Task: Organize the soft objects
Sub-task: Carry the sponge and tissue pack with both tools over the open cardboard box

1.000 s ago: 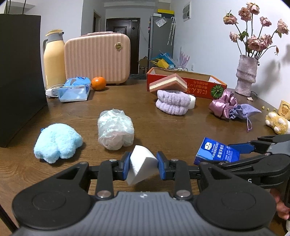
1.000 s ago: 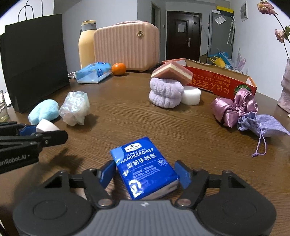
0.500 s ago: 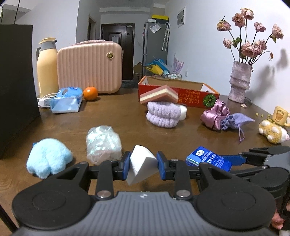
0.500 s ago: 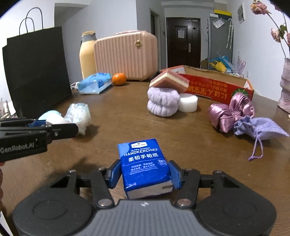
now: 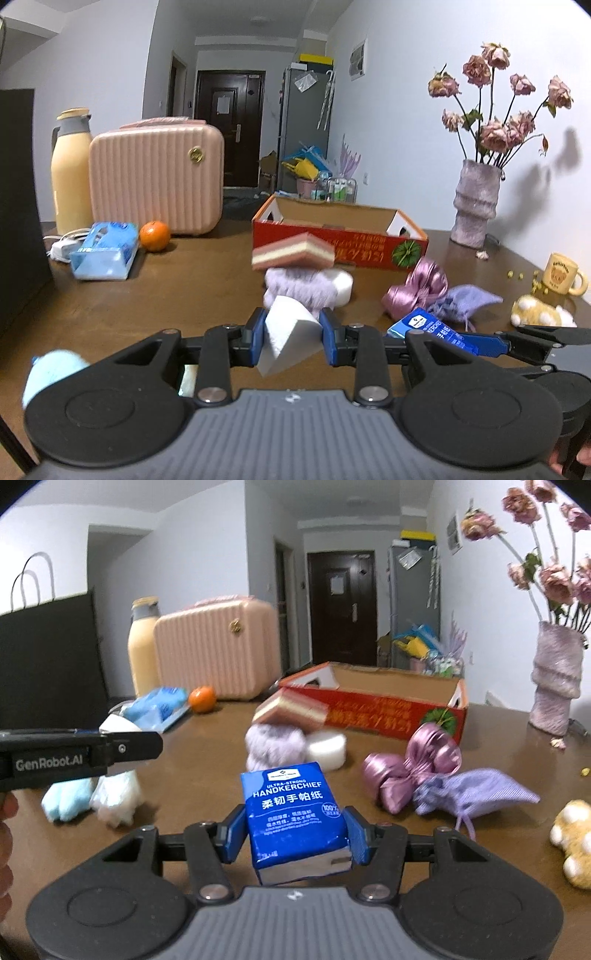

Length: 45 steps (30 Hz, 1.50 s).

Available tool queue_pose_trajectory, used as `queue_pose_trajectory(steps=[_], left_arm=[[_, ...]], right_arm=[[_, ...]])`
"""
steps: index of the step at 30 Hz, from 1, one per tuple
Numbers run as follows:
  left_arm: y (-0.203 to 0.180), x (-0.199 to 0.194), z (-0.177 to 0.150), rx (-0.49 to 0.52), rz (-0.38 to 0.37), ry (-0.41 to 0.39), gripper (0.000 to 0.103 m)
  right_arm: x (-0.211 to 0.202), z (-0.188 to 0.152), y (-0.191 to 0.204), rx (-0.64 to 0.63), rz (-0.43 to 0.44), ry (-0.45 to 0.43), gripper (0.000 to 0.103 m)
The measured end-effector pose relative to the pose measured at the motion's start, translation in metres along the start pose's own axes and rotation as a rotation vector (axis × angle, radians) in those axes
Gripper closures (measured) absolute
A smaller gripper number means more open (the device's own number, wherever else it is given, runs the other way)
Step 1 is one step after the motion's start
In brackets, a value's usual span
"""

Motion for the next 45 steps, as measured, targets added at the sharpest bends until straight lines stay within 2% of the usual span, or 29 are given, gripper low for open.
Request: queue_pose_trajectory(steps=[17, 26, 45], left_arm=[[-0.034, 0.043, 0.070, -0.063, -0.008, -0.069, 0.071], [-0.044, 0.081, 0.109, -0.119, 0.009, -0.096, 0.071], [-0.055, 0.179, 0.159, -0.182, 0.044, -0.083, 0.071]], right_arm=[[0.015, 0.061, -0.062, 0.100, -0.078, -0.141, 0.049], [0.041, 0.096, -0.083, 0.111, -0.106, -0.181, 0.049], [0.115, 0.154, -0.129, 0.123, -0.165, -0.159, 0.049]])
Point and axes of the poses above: each gripper's, at about its wrist camera, not at the fingertips, and x roughly the way its jaws point, y to its left, z to its top, the point moved 3 cm from there along x, roughly the way its jaws point, and after that the axes turned 7 degrees about y, right-handed, at the moved point
